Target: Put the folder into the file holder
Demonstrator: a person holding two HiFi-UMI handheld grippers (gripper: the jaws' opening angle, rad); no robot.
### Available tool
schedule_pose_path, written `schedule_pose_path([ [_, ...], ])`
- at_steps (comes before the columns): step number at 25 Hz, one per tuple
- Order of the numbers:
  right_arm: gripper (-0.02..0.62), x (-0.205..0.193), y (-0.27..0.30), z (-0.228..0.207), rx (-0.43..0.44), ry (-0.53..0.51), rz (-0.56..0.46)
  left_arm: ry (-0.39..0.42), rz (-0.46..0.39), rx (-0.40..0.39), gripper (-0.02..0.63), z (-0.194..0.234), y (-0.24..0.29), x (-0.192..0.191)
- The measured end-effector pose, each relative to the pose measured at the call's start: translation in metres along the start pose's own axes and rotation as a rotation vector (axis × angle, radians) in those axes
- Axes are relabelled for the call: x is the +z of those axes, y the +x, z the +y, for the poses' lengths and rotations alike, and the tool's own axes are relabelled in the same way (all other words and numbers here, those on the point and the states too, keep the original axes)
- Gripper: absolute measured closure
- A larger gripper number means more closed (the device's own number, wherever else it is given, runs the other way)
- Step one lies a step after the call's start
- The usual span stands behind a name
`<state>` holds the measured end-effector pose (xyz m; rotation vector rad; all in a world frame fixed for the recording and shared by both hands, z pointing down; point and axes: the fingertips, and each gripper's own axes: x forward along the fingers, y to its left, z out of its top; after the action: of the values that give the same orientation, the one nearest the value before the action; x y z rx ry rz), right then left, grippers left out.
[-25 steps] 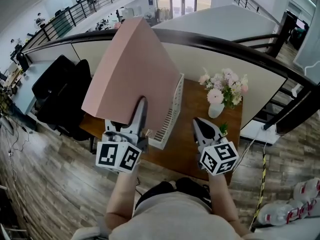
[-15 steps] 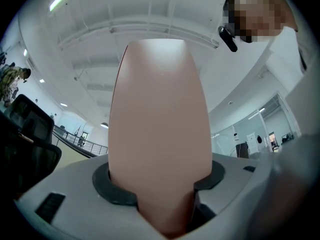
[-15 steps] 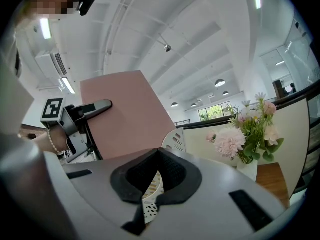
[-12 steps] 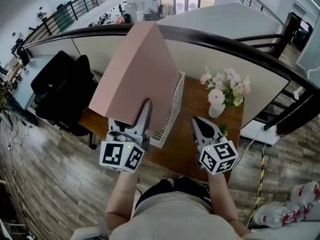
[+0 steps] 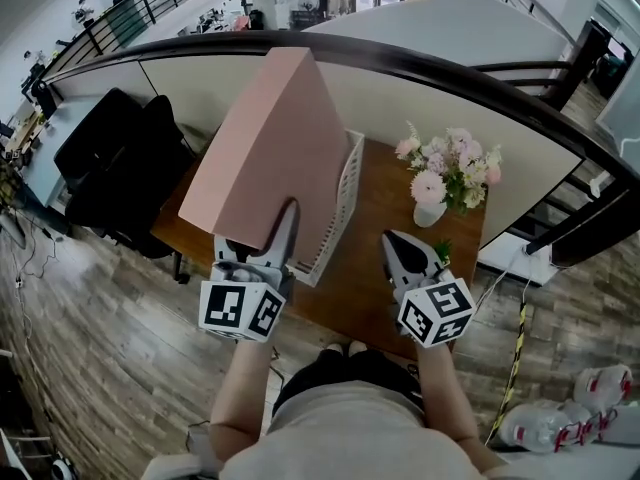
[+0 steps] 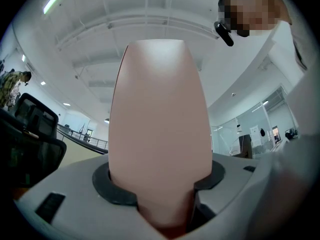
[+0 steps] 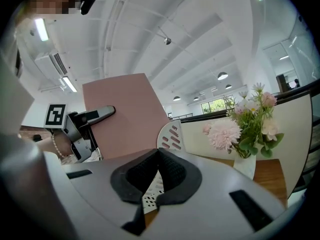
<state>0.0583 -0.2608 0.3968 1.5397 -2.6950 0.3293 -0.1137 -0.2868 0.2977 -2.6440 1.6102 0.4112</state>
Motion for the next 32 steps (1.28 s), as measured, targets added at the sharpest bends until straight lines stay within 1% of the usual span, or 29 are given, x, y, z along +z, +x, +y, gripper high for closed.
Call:
schedule_pose_path([
  [8,0.586,-0.006,0.004,-0.007,0.022,0.002,0.027,0.021,0.02,0.0,0.309,-0.002,0.0,-0.022],
  [13,0.586,-0.01,0.007,-0.007,0.039,0.003,0.044,0.047,0.04,-0.012,0.31,-0.004,0.002,-0.036],
  [19,0.586,-0.016,0.01,-0.006,0.057,0.008,0.06,0.084,0.059,-0.027,0.31,-0.005,0.004,-0.041],
  [24,0.586,-0.022,0.009,-0.007,0.06,0.018,0.072,0.067,0.077,-0.022,0.31,-0.005,0.002,-0.05],
  [32,0.586,-0.029,0.009,-0.004,0.062,0.027,0.084,0.07,0.109,-0.018,0.308,-0.005,0.001,-0.065],
])
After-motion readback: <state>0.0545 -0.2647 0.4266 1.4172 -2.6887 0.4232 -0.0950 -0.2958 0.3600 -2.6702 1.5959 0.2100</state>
